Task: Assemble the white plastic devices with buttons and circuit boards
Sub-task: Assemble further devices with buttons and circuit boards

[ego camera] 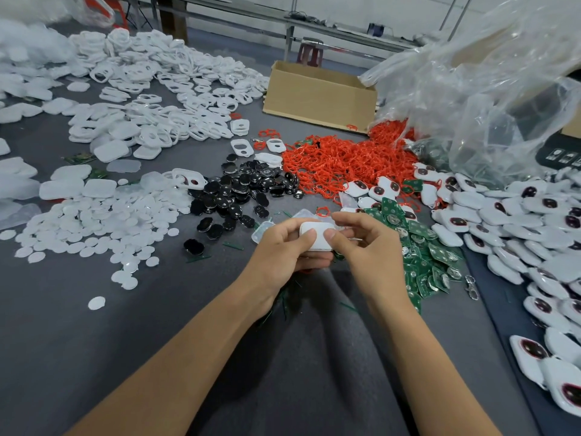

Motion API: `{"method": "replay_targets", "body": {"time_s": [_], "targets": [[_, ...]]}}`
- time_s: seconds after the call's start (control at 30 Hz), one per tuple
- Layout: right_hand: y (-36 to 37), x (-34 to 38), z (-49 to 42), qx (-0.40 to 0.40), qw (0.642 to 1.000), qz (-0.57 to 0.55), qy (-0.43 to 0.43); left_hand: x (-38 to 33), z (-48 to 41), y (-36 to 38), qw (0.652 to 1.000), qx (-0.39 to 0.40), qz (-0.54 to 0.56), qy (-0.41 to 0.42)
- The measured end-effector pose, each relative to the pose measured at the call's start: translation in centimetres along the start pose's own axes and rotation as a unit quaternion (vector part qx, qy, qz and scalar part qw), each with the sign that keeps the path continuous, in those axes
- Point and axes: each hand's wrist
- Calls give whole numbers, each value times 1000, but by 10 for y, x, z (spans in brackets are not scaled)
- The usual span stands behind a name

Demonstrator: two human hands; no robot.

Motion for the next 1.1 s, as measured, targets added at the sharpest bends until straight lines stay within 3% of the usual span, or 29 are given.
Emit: {"method": "replay_targets", "body": {"time_s": [0.17,0.37,0.67,0.93,1.1], "targets": [[-4,0,0,86,990,-93,63,-1,2,0,999,22,-18,24],[-8,2,-1,87,984,-149,47,2,4,2,997,5,-42,62],[-7,1,2,61,993,-101,16,7,5,2,978,-35,-144,146],[-3,-2,0,35,994,-95,40,14,-1,4,984,-35,-141,101],[0,-2,2,67,997,8,-40,11,-3,0,982,-76,-135,111]]}}
Point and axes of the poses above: each hand's wrist, its own z-axis away from the middle knuckle, its own y-axis out of the palm, x = y × z, and after that the axes turned 1 degree about x, right-handed
